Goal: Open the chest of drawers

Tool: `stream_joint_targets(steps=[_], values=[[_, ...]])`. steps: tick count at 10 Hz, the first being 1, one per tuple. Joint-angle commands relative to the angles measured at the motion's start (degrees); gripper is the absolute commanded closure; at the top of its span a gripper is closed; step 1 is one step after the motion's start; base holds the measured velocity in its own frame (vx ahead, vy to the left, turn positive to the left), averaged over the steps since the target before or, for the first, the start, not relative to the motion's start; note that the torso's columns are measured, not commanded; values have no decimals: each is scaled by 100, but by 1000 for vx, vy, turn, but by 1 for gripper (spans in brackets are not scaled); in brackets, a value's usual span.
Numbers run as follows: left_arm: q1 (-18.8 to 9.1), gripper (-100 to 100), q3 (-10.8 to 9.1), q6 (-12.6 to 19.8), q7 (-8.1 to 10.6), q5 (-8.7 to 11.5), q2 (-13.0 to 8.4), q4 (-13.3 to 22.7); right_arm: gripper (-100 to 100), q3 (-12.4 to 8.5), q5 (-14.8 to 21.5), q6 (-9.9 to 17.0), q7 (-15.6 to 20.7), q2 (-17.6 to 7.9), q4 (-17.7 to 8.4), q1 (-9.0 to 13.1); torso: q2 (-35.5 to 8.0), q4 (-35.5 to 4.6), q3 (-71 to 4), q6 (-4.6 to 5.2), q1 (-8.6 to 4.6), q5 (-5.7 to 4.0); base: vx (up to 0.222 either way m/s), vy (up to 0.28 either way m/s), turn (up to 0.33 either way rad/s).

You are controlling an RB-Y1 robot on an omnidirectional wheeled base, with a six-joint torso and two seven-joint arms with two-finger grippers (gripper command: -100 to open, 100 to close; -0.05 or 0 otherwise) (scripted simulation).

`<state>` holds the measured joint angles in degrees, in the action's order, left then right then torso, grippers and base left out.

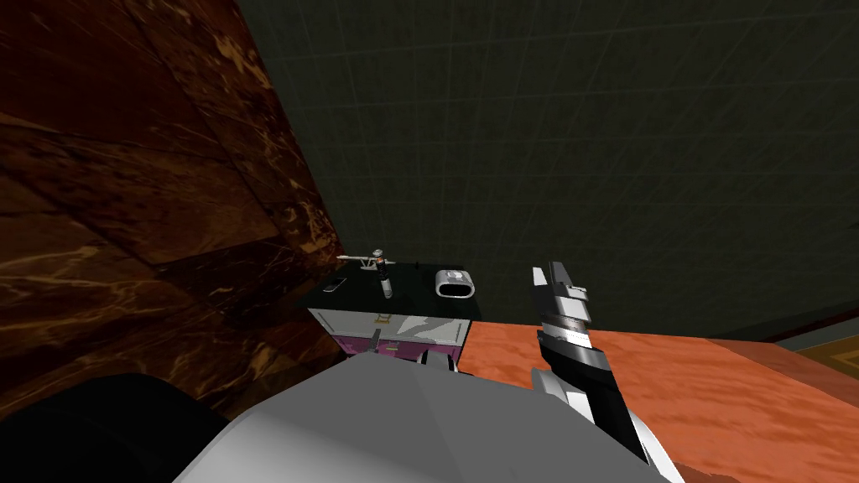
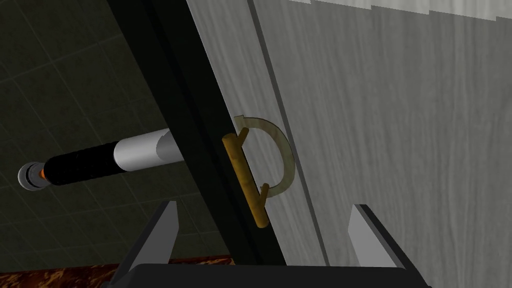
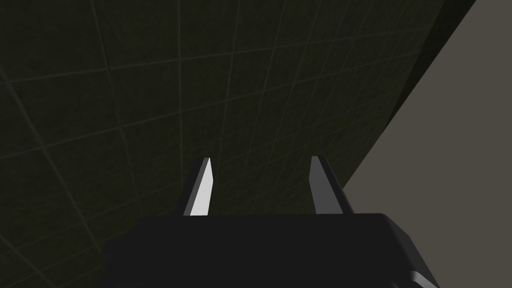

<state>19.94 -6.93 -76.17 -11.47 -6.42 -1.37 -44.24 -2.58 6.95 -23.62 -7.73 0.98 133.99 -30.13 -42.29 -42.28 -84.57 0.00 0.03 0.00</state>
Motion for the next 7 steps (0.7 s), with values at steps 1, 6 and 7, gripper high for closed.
stream_joint_targets(steps=[1, 6, 7], values=[[-217, -100, -67, 275, -10, 64, -30, -59, 0, 0, 0, 0, 0, 0, 0, 1, -7, -2, 4, 2, -1, 0, -58, -13, -62], [-722, -100, -224, 917, -33, 212, -101, -198, 0, 0, 0, 0, 0, 0, 0, 1, 6, 1, -3, -1, -2, 0, -72, -16, -53], [-567, -100, -186, 854, -15, 179, -81, -315, 0, 0, 0, 0, 0, 0, 0, 1, 5, 1, -3, 0, -3, 0, -33, -9, -16]])
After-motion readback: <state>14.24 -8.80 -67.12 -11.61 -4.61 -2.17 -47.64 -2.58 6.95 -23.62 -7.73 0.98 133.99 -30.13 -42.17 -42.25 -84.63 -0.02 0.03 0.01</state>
